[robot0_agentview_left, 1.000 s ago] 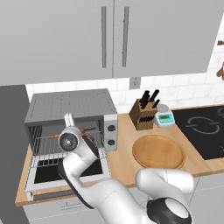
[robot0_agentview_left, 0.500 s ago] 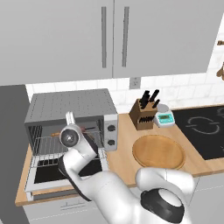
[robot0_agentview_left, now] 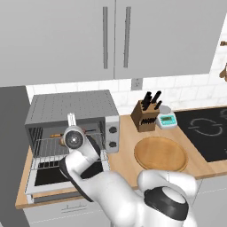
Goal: Pick up the kebab skewer and baguette bread, and place them inside the toaster oven. Close the toaster oven door and start by setting the timer.
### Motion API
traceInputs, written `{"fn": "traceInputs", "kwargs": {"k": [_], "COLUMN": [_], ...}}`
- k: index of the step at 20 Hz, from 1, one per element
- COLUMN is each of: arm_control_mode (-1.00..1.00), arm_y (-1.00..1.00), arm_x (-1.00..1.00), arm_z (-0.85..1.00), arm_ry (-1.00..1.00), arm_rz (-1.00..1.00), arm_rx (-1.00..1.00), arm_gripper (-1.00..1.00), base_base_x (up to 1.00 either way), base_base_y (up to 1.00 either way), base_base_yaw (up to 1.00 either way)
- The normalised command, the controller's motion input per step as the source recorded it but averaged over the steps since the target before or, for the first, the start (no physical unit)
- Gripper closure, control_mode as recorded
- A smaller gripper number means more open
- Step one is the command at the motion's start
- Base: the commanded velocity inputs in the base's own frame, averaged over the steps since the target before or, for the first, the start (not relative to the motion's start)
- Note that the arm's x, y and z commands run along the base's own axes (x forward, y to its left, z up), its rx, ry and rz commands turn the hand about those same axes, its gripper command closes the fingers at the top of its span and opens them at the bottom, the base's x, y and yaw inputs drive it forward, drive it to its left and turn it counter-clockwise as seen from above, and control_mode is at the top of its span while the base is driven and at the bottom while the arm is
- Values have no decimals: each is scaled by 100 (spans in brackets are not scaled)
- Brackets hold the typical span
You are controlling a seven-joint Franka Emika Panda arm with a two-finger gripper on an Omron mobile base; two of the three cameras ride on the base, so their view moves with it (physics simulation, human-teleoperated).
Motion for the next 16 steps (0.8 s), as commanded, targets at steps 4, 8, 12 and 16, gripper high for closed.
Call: {"fn": "traceInputs", "kwargs": {"k": [4, 8, 12, 16], "arm_control_mode": [-100, -100, -100, -100], "arm_y": [0, 0, 0, 0], "arm_x": [0, 0, 0, 0], "arm_z": [0, 0, 0, 0], "arm_ry": [0, 0, 1, 2], "arm_rz": [0, 0, 0, 0], "arm_rx": [0, 0, 0, 0], "arm_gripper": [-100, -100, -100, -100], "base_base_x": [0, 0, 0, 0], "base_base_y": [0, 0, 0, 0], "base_base_yaw": [0, 0, 0, 0]}}
